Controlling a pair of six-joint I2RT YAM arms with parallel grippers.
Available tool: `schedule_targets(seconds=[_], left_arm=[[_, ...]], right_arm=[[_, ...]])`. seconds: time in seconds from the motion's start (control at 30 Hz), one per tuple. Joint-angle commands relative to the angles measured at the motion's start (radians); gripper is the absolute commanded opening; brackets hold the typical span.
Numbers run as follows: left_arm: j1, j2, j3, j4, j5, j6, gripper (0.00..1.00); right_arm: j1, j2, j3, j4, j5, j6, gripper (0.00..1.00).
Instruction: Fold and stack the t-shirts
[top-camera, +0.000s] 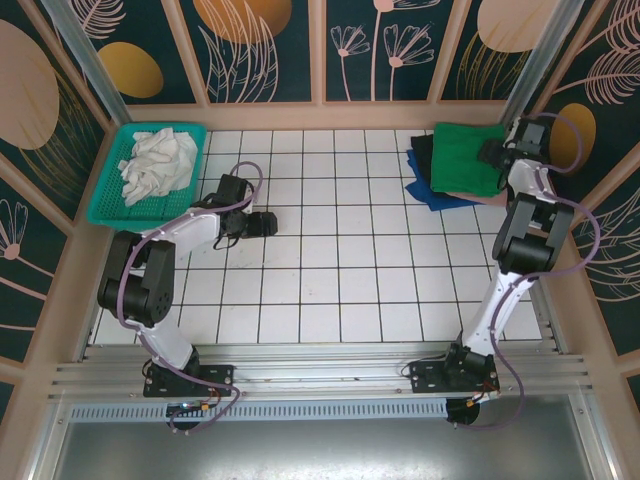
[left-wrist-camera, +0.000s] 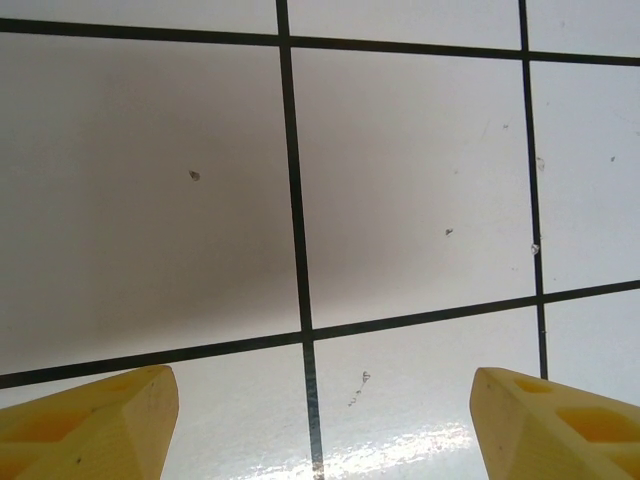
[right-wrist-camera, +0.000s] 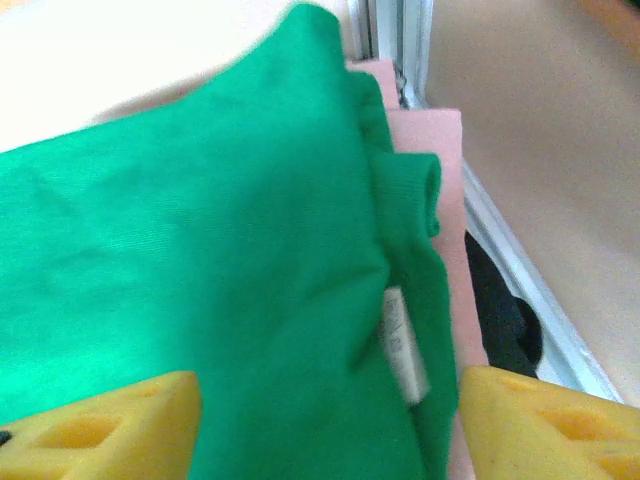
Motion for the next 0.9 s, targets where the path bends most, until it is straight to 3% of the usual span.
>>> schedule_targets(seconds=[0.0, 0.13, 0.37, 0.5, 0.57, 0.67, 0.77, 0.87], left_arm=[[0.007, -0.047, -0.006, -0.019, 0.008, 0.011, 0.77], [0.006, -0.073, -0.011, -0.018, -0.004, 0.008, 0.77], [0.006, -0.212, -0.049, 0.028, -0.051, -0.021, 0.82], [0.009, -0.296, -0.071, 0.037, -0.111, -0.025, 0.89], [0.013, -0.333, -0.075, 0.04, -0.14, -0.024, 0.91], [0.017, -0.382, -0.104, 0.049, -0.163, -0.021, 0.92], [0.021, -0.424, -0.124, 0.054, -0.201, -0.024, 0.98], [0.026, -0.461, -0.151, 0.062, -0.257, -0.027, 0.98]], right_arm=[[0.038, -0.119, -0.045, 0.091, 0.142, 0.025, 0.72], [0.093, -0.141, -0.126, 0.172, 0.101, 0.043, 0.72], [0.149, -0.014, -0.17, 0.198, 0.069, 0.129, 0.69], [0.149, -0.022, -0.253, 0.244, 0.049, 0.148, 0.7], [0.15, -0.044, -0.263, 0.243, 0.051, 0.145, 0.75], [0.155, -0.105, -0.27, 0.24, 0.059, 0.137, 0.9], [0.176, -0.17, -0.296, 0.215, 0.086, 0.113, 0.95], [0.198, -0.263, -0.389, 0.214, 0.125, 0.103, 0.98]])
